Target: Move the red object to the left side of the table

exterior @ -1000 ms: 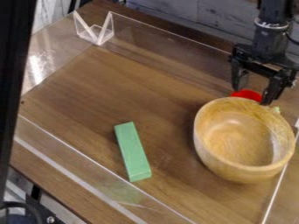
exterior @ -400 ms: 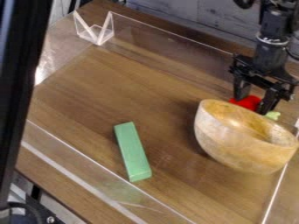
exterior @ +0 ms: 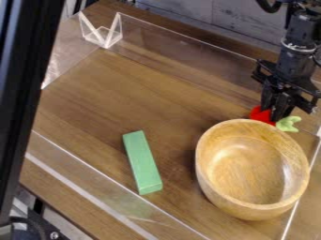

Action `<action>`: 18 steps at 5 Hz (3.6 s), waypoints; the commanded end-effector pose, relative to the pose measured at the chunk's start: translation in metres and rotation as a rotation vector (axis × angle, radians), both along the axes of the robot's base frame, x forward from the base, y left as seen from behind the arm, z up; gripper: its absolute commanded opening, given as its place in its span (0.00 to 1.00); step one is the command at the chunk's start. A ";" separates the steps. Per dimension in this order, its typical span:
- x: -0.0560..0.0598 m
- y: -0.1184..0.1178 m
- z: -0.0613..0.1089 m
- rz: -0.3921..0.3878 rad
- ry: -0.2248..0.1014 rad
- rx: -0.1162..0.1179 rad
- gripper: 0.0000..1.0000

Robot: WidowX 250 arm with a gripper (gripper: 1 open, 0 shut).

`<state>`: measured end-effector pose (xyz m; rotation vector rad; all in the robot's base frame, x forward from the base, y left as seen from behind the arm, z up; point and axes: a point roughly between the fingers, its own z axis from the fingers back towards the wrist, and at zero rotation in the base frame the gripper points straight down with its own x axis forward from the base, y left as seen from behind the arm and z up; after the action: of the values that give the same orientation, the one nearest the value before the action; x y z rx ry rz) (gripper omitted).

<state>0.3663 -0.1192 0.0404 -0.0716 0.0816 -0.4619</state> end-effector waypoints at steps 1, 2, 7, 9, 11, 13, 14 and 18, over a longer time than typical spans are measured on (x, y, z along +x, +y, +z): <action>0.006 -0.003 0.011 -0.098 -0.035 0.012 0.00; 0.007 -0.005 0.008 -0.097 -0.031 0.034 0.00; 0.003 -0.001 -0.017 0.083 -0.032 0.148 0.00; -0.004 0.011 0.001 0.090 -0.080 0.161 0.00; -0.026 0.035 0.063 0.234 -0.218 0.170 0.00; -0.029 0.036 0.091 0.393 -0.238 0.177 0.00; -0.028 0.040 0.106 0.530 -0.242 0.197 0.00; -0.022 0.001 0.103 0.700 -0.190 0.144 0.00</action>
<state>0.3398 -0.1153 0.1226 0.1143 -0.0358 0.2365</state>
